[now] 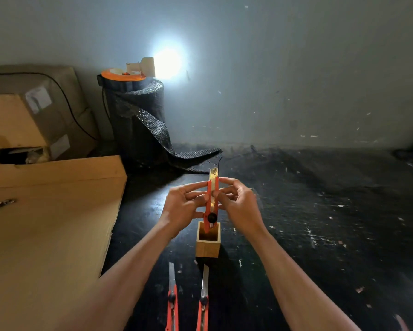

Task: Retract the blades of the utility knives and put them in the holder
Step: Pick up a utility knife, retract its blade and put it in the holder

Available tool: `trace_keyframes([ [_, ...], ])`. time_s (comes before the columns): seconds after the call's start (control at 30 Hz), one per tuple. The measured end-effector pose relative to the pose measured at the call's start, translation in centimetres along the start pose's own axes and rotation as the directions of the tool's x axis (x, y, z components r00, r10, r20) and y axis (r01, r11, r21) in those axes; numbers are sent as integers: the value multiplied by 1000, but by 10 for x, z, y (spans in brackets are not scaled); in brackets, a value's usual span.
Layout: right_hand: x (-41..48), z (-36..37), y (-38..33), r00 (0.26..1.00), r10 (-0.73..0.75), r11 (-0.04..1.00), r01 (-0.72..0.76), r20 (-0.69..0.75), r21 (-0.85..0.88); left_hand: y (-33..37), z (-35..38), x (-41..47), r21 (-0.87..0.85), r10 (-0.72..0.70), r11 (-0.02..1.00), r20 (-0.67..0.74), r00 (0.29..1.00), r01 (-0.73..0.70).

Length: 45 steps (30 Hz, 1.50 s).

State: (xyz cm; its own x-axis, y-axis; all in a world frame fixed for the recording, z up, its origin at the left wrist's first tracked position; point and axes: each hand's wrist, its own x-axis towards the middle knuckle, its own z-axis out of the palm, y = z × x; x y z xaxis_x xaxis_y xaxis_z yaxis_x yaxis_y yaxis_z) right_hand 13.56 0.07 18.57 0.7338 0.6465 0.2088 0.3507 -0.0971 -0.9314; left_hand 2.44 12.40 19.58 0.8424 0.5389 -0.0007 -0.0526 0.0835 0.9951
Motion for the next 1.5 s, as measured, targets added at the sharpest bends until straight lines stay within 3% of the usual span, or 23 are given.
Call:
trace_keyframes([
  [0.1, 10, -1, 11, 999, 10, 999, -12, 33, 46, -20, -2, 12, 19, -35, 999, -23, 999, 36],
  [0.17, 17, 0, 24, 999, 32, 999, -33, 35, 29, -41, -6, 23, 178, -24, 983, -107, 994, 43],
  [0.27, 28, 2, 48, 997, 75, 997, -74, 26, -24, -72, -11, 33, 507, 35, 860, -179, 983, 61],
  [0.37, 38, 8, 73, 992, 126, 988, -125, 10, -89, -101, -9, 38, 645, -41, 753, -148, 988, 128],
  [0.6, 46, 25, 124, 967, 252, 945, -241, 25, -222, -166, -4, 44, 702, -240, 668, -109, 965, 246],
  [0.8, 44, 40, 157, 928, 372, 882, -347, 20, -320, -185, -3, 46, 738, -251, 632, -94, 963, 237],
  [0.93, 48, 43, 161, 918, 398, 860, -373, -1, -349, -194, -6, 47, 677, -230, 700, -89, 969, 229],
  [1.17, 50, 39, 160, 915, 403, 843, -360, 26, -400, -191, -2, 43, 639, -178, 741, -109, 978, 205],
  [1.5, 33, 12, 145, 925, 377, 832, -320, 39, -452, -178, 0, 26, 684, -110, 702, -174, 979, 200],
])
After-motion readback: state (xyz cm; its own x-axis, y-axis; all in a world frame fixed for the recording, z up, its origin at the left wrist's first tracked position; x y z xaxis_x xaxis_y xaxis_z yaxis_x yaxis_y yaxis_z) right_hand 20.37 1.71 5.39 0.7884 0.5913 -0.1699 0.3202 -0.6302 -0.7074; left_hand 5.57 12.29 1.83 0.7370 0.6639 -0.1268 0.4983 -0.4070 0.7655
